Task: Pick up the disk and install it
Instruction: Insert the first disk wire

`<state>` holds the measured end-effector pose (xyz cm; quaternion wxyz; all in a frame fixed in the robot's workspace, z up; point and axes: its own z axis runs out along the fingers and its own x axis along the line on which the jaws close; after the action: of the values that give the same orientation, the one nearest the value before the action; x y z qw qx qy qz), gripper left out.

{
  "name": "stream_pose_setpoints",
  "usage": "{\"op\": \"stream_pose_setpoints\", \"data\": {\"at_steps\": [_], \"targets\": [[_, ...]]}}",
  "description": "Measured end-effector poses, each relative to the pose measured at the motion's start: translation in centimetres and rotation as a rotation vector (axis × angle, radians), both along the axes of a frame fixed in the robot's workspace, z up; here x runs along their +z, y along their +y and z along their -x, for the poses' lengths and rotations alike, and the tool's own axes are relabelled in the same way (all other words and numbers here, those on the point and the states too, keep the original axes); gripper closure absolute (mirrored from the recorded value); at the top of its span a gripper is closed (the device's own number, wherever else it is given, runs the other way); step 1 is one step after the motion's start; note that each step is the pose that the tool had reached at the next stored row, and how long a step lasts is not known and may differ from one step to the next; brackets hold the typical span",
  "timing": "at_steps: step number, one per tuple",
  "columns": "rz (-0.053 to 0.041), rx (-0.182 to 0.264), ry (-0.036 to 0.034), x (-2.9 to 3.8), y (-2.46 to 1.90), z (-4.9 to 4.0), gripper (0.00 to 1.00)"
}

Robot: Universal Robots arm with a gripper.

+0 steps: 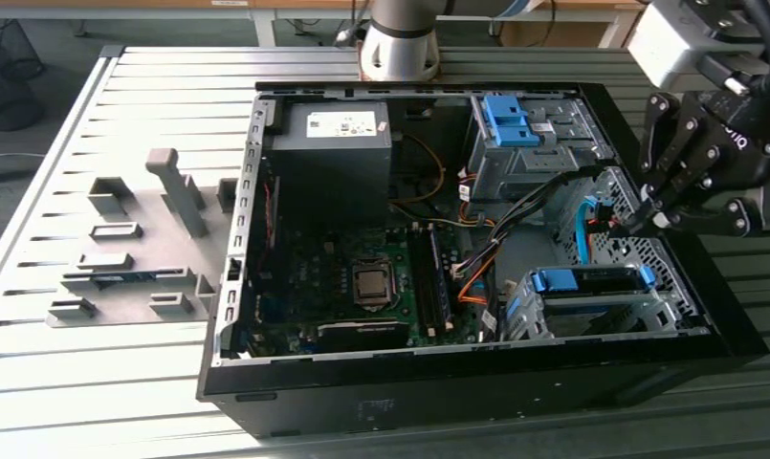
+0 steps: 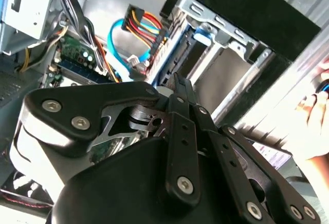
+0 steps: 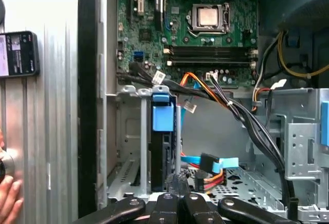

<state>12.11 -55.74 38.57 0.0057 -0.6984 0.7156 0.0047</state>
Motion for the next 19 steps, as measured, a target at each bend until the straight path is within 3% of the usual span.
{"op": "stream_pose_setpoints", "data": {"at_steps": [6,11,17,19], "targets": [[-0.0011,0.0,0.0,-0.53,0.86,-0.45,0.89],[-0.003,0.0,0.0043,-1.32,0.97,-0.52,0.89],[-0.0031,0.0,0.0044,-1.38,0.97,-0.52,0.89],[-0.0034,0.0,0.0044,-1.55,1.0,-0.52,0.83]]}}
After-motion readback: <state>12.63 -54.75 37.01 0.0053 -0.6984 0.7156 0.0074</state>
